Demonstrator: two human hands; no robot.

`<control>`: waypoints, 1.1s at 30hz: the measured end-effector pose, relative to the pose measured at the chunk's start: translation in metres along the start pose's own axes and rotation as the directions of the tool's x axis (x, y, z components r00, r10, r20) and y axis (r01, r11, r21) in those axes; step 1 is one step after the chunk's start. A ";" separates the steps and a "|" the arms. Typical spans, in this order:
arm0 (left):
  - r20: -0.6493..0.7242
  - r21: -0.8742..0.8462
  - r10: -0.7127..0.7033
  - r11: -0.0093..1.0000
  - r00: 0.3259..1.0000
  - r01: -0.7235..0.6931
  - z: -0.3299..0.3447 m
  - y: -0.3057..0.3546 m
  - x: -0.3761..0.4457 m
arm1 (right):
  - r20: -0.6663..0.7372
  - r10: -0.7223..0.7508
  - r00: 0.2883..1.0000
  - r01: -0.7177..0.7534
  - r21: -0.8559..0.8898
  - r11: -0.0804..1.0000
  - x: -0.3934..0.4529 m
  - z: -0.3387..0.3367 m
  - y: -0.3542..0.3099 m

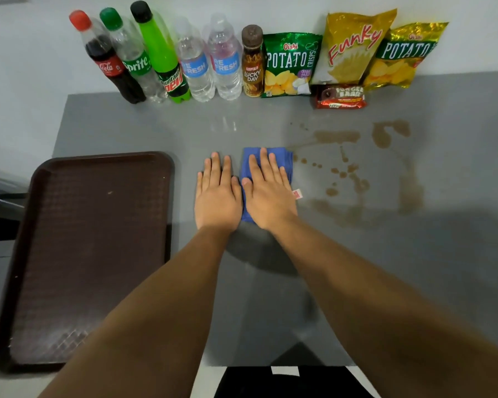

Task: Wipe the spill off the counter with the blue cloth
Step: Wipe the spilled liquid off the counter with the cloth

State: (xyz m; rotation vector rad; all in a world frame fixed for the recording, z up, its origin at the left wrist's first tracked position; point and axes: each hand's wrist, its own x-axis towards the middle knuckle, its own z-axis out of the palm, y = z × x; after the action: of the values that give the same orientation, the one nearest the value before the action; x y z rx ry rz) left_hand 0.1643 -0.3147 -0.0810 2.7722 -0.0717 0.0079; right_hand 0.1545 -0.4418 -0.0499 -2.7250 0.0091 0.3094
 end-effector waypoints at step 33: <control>-0.011 0.043 -0.007 0.999 1.000 0.007 0.003 0.001 0.000 | -0.072 -0.066 0.995 0.052 -0.178 0.983 0.069 -0.019 0.058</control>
State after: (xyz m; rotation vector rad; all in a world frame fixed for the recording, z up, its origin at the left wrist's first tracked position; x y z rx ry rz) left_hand 0.1641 -0.3167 -0.0834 2.8150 -0.0600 0.0230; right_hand 0.2228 -0.5004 -0.0706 -2.9044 -0.0812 0.1954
